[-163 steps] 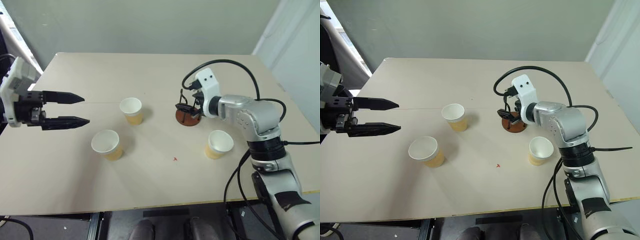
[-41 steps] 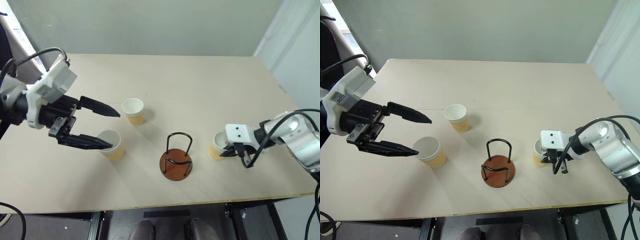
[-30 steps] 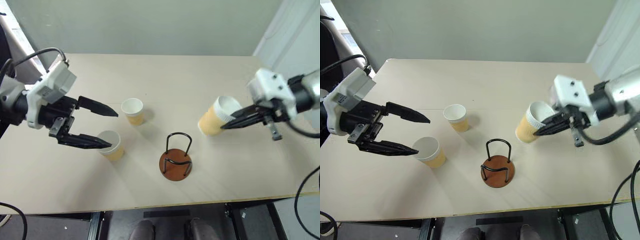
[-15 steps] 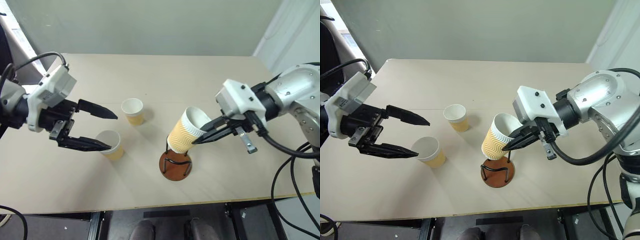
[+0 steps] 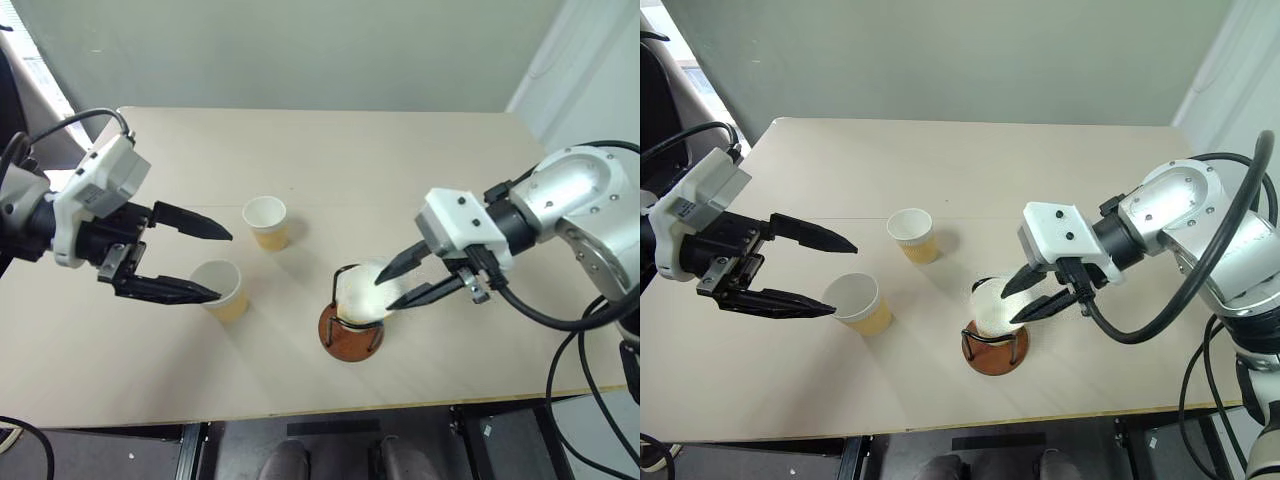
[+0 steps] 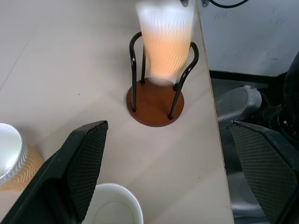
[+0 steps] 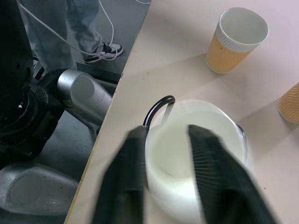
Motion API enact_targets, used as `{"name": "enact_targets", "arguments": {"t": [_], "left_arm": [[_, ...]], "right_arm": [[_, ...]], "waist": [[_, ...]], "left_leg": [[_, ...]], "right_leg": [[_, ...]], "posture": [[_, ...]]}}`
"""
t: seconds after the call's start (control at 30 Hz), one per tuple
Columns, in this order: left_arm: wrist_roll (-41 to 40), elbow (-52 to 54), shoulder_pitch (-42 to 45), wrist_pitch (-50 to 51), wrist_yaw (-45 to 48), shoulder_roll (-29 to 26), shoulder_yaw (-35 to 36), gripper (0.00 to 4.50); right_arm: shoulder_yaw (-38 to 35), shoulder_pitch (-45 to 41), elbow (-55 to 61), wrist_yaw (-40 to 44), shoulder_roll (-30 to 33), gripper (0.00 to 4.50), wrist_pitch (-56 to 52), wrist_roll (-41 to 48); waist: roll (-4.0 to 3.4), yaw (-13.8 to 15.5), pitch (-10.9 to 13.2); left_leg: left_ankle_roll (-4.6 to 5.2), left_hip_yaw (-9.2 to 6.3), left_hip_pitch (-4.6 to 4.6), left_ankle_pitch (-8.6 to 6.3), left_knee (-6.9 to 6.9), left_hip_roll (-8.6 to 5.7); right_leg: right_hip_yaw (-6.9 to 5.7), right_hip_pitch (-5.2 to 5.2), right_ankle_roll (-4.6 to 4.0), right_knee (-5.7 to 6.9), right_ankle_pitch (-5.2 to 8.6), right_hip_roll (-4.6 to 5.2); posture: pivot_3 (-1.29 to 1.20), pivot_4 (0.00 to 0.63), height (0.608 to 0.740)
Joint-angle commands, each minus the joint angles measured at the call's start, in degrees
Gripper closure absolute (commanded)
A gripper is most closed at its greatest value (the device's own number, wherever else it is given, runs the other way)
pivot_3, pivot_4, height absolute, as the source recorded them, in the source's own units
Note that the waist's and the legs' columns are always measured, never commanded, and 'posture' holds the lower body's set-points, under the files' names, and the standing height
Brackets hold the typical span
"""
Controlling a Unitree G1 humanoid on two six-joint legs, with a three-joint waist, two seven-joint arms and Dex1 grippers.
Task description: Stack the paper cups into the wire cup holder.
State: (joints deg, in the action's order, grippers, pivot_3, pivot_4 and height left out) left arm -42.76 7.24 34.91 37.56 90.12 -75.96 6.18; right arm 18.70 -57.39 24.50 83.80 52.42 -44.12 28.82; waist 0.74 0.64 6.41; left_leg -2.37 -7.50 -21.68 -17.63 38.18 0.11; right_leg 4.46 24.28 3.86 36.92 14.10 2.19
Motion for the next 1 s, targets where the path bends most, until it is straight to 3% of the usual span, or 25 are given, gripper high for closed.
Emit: {"name": "enact_targets", "arguments": {"t": [0.03,0.13,0.2,0.37,0.47,0.53,0.7,1.0], "left_arm": [[0.8,1.0,1.0,-0.6,1.0,-0.9,1.5,0.00],[2.0,0.8,0.7,-1.3,1.3,-1.1,1.0,0.00],[4.8,0.7,-0.8,-2.9,1.6,-2.5,0.4,0.00],[10.7,-0.3,-5.6,-7.8,2.3,-5.3,0.0,0.00],[14.6,-1.1,-8.0,-11.3,2.1,-6.0,-1.1,0.00],[16.4,-1.5,-9.0,-12.7,2.0,-6.1,-1.7,0.00],[18.8,-1.5,-9.2,-15.2,2.2,-4.7,-4.8,0.00],[22.9,-4.0,-11.7,-22.3,2.4,-5.2,-9.5,0.00]], "right_arm": [[-1.2,0.7,0.0,-1.2,0.8,1.85,0.7,-1.5],[-2.6,2.6,-0.3,-2.1,2.0,0.79,0.0,-1.7],[-8.5,5.0,-2.5,-4.3,3.1,0.07,-3.9,1.8],[-35.7,13.6,-11.6,-6.7,4.5,0.03,-15.3,18.6],[-50.9,27.8,-10.7,-5.1,5.0,0.03,-11.6,19.1],[-56.7,36.9,-7.7,-4.6,4.2,0.03,-7.6,17.8],[-60.4,51.1,-2.7,-5.3,3.4,0.03,-4.4,18.2],[-58.2,52.8,2.2,-10.1,2.9,0.03,-3.3,24.5]], "waist": [[0.00,0.0,0.0],[0.01,0.0,0.0],[0.01,0.1,0.0],[0.02,0.7,0.0],[0.16,1.6,-0.1],[0.17,1.8,-0.1],[0.12,0.9,-0.1],[0.12,-0.2,-0.1]], "left_leg": [[0.00,0.00,0.00,0.00,0.00,0.00],[0.00,0.00,0.00,0.00,0.00,0.00],[0.00,0.00,-0.01,0.00,0.01,0.00],[0.00,-0.01,-0.05,0.00,-0.02,-0.04],[-0.04,-0.09,0.01,0.01,-0.09,-0.04],[-0.06,-0.13,0.01,-0.01,-0.13,-0.04],[-0.07,0.10,0.18,-0.02,-0.08,-0.04],[0.08,0.14,0.64,-0.13,-0.11,-0.04]], "right_leg": [[0.00,0.00,0.00,0.00,0.00,0.00],[0.00,-0.01,0.00,0.00,0.00,0.00],[0.00,-0.01,0.01,0.00,0.00,0.02],[0.03,0.00,0.01,-0.08,-0.01,0.05],[0.00,-0.05,-0.13,-0.12,0.07,0.03],[-0.01,-0.08,-0.20,-0.08,0.11,0.03],[0.08,-0.08,-0.26,0.14,0.14,0.07],[0.13,-0.43,-0.32,0.20,0.18,0.02]], "posture": [[0.00,0.150,0.740],[0.00,0.150,0.740],[0.00,0.150,0.740],[0.00,0.150,0.740],[0.00,0.150,0.740],[0.00,0.150,0.740],[0.00,0.150,0.740],[0.00,0.150,0.740]]}}
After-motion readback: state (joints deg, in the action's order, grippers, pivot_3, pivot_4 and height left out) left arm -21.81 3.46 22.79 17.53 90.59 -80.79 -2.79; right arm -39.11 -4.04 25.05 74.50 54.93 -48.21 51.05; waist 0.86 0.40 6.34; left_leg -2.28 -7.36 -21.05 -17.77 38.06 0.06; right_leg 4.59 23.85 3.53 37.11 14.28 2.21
